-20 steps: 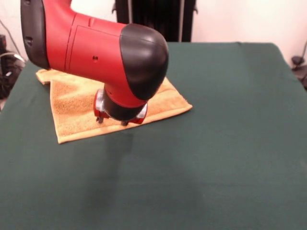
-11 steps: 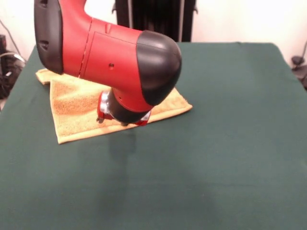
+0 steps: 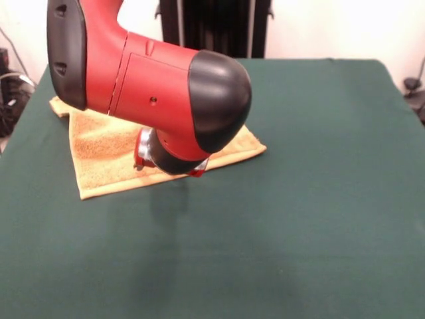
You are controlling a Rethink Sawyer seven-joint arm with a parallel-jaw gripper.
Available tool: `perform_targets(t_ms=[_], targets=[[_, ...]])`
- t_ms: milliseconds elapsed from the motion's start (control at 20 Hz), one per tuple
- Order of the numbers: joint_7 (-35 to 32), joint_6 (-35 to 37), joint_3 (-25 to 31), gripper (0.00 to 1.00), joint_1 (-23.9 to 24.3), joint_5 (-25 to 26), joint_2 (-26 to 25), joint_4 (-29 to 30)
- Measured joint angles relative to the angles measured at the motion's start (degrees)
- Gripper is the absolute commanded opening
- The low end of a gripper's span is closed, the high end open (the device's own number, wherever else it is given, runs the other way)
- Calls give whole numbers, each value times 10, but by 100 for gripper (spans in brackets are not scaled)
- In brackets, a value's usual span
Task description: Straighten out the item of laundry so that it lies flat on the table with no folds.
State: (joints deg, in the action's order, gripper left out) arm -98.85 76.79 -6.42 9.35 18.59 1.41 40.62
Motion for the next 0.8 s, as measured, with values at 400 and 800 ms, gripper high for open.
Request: perform_targets(t_ms=[400,800], targets=[[-3,21,-5,100,-2,-3,-13,-22],[-25,37,-16,100,-11,-3,-25,-43]])
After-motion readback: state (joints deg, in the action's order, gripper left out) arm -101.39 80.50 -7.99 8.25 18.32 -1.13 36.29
